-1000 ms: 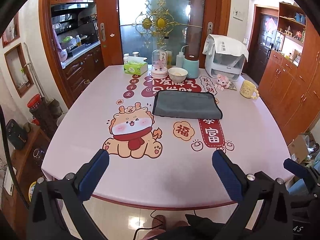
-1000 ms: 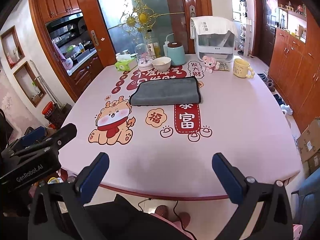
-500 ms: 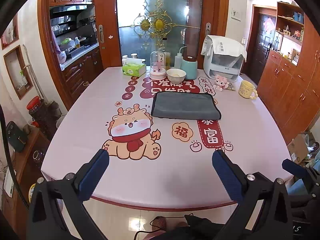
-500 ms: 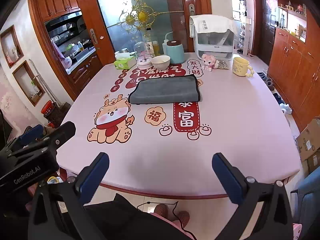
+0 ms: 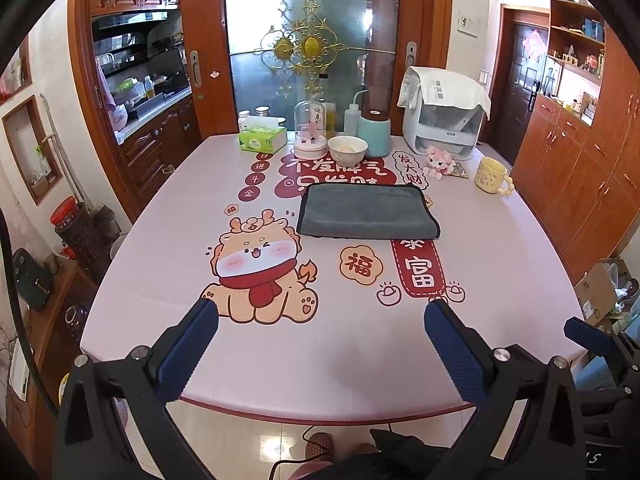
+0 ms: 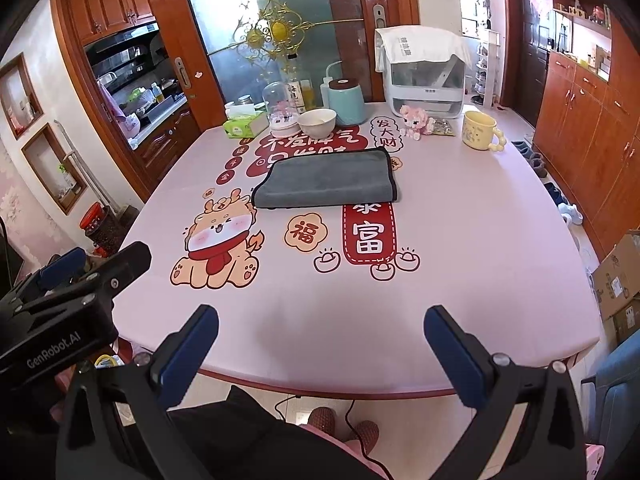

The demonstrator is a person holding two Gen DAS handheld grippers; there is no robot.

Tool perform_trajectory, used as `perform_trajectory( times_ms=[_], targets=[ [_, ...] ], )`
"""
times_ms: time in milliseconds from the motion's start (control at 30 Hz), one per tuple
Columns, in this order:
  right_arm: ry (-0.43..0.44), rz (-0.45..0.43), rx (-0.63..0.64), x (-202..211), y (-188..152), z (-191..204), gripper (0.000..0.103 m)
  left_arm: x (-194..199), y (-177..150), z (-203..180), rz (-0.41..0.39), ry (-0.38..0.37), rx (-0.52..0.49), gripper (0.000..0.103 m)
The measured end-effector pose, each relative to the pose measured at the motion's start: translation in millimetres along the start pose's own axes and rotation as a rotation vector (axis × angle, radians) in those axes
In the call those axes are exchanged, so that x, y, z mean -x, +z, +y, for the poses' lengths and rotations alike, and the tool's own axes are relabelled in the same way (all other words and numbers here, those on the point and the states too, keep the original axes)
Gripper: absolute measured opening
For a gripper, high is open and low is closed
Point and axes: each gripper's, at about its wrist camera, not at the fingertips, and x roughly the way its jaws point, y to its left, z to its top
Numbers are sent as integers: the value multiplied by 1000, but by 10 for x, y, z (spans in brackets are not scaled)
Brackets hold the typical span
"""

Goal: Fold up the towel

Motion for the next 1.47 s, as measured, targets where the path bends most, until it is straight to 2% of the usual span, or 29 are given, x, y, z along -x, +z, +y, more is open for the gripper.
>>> perform_trajectory(
  times_ms=[1467],
  targets=[
    [-12,19,-18,-36,36,-79,103,-24,7,-36,4,-12,-15,102]
  ],
)
